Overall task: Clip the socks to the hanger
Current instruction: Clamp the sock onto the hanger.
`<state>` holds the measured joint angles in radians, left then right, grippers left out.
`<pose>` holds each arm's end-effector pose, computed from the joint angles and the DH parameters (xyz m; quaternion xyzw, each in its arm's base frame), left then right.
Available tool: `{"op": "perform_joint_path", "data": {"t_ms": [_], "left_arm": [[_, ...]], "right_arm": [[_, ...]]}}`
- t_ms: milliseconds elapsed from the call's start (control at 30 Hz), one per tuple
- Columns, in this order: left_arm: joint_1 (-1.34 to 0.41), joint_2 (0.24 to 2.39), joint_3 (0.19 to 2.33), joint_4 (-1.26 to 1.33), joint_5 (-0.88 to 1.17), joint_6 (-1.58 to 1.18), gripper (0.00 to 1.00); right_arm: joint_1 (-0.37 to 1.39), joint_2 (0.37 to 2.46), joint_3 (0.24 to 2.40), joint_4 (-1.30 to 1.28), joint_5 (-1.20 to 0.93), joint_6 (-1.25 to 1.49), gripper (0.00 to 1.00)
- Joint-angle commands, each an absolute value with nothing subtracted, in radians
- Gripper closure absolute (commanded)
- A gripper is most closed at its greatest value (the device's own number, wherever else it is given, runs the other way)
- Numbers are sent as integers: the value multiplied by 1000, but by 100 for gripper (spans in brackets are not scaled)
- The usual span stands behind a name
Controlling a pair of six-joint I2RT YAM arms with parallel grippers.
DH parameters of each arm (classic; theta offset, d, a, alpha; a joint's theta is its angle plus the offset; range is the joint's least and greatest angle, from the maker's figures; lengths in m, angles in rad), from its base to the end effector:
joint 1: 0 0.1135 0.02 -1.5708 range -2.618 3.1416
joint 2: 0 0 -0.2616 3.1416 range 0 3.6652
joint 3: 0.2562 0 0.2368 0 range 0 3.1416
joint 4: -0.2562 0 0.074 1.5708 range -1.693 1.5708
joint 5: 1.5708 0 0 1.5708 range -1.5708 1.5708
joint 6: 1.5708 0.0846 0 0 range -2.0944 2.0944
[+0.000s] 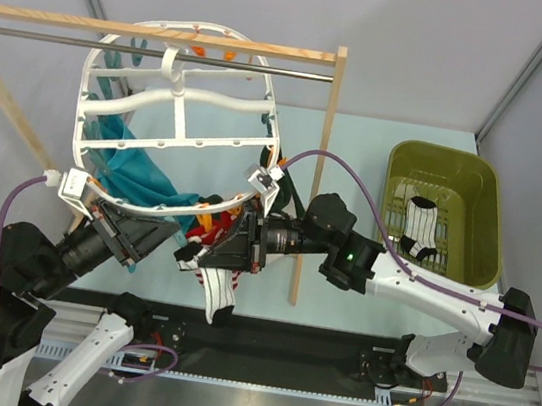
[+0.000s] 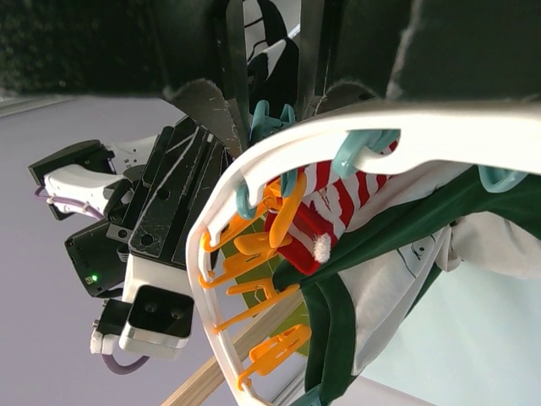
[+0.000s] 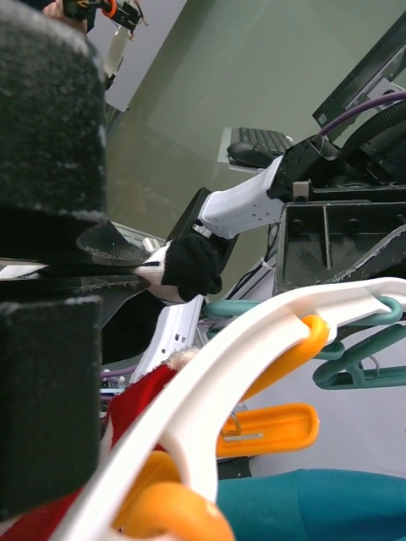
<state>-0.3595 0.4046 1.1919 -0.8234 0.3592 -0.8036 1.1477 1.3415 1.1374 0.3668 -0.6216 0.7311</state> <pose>0.0380 -0.0461 0.4156 -0.0350 0.7181 -0.4827 0.5001 0.0938 0.3283 0.4037 -0.3555 0.5548 0.7026 0.2686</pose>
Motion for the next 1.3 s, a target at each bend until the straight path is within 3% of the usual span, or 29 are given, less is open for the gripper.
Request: {"op": "perform_joint_path", "data": {"t_ms": [0,300,567,1267], "left_arm": [[-364,405,1209,-752,479,-818,100],[-364,405,1229,-758,480,-819,100],[-365,402,1226,-750,492,-821,100],[-365,399,1223,-738,512,-822,100]], "right_arm": [[1129,1358,1147,400,-611,758,100],[1118,1356,1154,316,-604,666,100],[1109,1361,1112,399,-659,603,100],[1083,1422,1161,454,-672,704,100]]}}
